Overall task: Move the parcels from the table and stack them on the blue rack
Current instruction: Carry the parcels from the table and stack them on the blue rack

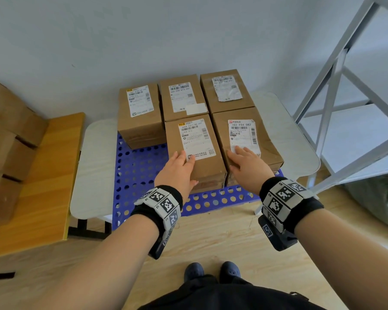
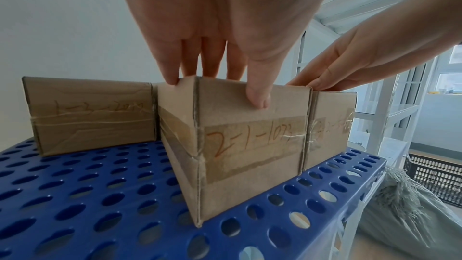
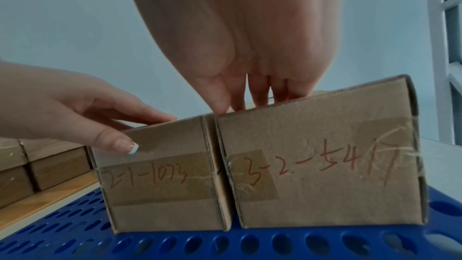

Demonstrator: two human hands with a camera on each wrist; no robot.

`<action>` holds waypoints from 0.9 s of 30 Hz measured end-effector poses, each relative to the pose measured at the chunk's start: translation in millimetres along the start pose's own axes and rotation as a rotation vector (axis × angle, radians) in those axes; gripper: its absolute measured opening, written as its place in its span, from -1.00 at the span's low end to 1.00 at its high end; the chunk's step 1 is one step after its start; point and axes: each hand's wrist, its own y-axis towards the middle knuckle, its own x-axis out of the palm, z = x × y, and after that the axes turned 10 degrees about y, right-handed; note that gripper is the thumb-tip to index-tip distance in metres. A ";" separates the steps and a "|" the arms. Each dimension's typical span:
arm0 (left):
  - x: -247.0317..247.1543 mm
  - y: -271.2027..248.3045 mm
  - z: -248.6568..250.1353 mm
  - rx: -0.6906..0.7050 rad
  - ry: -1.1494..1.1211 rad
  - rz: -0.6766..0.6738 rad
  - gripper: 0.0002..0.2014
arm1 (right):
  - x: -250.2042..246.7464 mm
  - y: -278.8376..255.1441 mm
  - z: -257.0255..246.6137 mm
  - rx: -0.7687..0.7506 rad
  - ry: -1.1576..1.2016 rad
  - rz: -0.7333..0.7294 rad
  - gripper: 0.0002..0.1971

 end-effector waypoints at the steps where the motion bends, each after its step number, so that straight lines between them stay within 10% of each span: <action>1: -0.5 0.3 0.3 -0.002 0.003 -0.004 -0.32 | 0.5 -0.5 -0.8 0.000 0.002 0.011 -0.52; 15: -22.1 -2.3 3.6 -0.044 -0.124 0.068 -0.37 | -11.7 8.1 -16.1 0.065 0.187 0.052 -0.60; 27: -52.8 -75.2 -80.5 -0.361 -0.378 0.331 -0.49 | 8.8 -0.1 -131.3 -0.310 0.461 0.030 -0.67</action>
